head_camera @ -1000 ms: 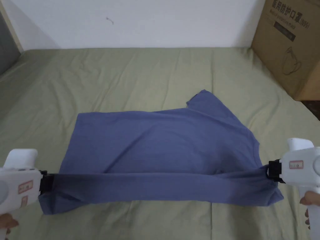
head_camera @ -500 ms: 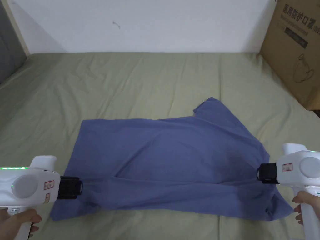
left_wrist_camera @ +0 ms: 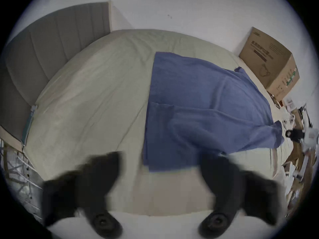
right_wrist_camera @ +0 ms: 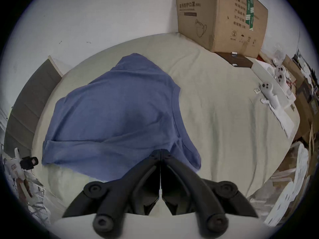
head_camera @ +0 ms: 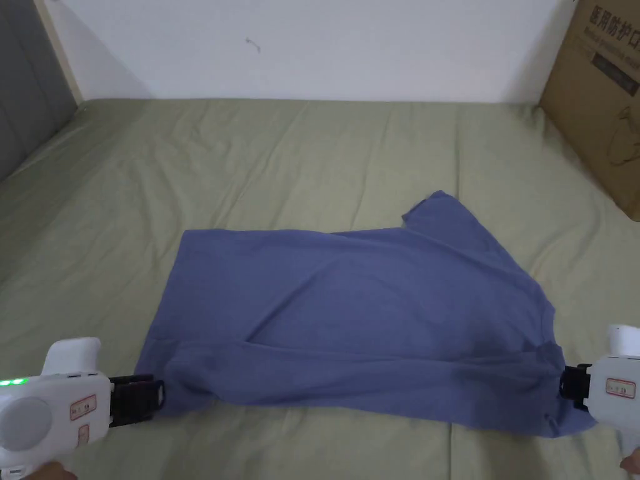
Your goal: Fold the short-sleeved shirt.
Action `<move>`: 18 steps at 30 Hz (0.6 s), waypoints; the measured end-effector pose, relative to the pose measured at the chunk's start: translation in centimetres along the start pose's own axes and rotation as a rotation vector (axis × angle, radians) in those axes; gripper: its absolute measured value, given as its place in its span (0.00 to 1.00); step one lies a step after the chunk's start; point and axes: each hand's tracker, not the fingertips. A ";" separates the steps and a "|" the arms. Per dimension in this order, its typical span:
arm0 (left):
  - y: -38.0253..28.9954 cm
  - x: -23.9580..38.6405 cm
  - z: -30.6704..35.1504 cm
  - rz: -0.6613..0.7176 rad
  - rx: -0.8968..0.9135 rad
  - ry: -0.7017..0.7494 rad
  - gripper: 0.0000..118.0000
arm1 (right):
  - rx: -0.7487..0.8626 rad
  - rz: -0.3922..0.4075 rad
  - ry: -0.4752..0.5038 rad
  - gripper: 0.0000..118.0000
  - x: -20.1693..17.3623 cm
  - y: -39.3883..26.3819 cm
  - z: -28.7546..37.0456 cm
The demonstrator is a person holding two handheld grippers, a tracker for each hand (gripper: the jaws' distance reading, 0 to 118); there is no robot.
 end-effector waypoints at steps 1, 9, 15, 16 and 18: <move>-0.1 0.1 -0.6 0.008 -0.003 -0.002 0.96 | -0.002 -0.008 0.007 0.00 0.3 -0.2 0.1; -0.8 1.1 -3.7 -0.002 -0.083 0.091 0.02 | -0.021 -0.063 -0.028 0.00 1.9 -2.3 1.2; 0.0 1.5 -2.1 -0.054 -0.069 0.099 0.02 | -0.014 -0.118 -0.035 0.11 3.6 -2.3 0.8; 0.1 1.4 -1.9 -0.049 -0.072 0.091 0.02 | -0.013 -0.122 -0.050 0.29 3.8 -2.0 0.4; 0.2 1.0 -1.7 -0.019 -0.064 0.072 0.02 | -0.020 -0.143 -0.058 0.54 4.4 -1.5 -0.8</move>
